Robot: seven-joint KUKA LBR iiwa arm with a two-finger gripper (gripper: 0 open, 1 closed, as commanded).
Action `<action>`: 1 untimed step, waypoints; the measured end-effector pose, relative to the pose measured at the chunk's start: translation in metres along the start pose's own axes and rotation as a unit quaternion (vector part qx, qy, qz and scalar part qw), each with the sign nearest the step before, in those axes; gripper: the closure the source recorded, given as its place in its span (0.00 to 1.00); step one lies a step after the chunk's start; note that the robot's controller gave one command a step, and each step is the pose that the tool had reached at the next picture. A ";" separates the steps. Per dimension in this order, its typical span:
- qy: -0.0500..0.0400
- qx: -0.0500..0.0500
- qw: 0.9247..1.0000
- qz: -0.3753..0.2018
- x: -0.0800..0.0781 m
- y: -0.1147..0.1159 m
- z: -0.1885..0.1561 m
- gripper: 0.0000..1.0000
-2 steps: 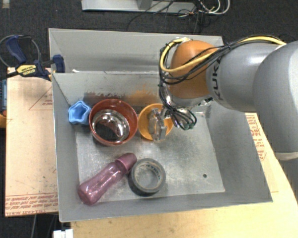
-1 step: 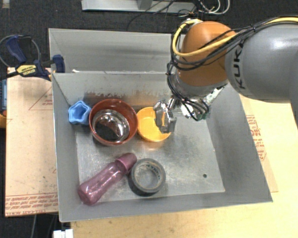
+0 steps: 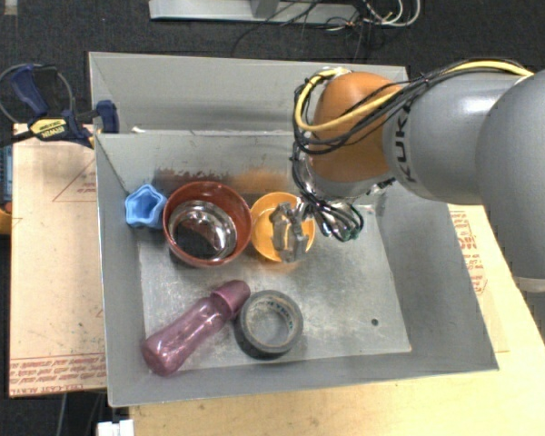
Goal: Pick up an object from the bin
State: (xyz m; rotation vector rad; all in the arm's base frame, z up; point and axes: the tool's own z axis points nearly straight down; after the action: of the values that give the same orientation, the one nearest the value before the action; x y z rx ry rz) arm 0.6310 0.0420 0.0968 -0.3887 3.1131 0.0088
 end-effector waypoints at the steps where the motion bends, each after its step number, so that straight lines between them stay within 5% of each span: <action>1: -0.014 0.003 1.000 -0.009 -0.010 0.018 -0.021 0.00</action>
Offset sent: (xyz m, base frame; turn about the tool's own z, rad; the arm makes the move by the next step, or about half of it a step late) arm 0.0000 0.0000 0.0000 0.0000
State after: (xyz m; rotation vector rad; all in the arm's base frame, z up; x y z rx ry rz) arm 0.6363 0.0613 0.1175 -0.4119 3.0809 0.0058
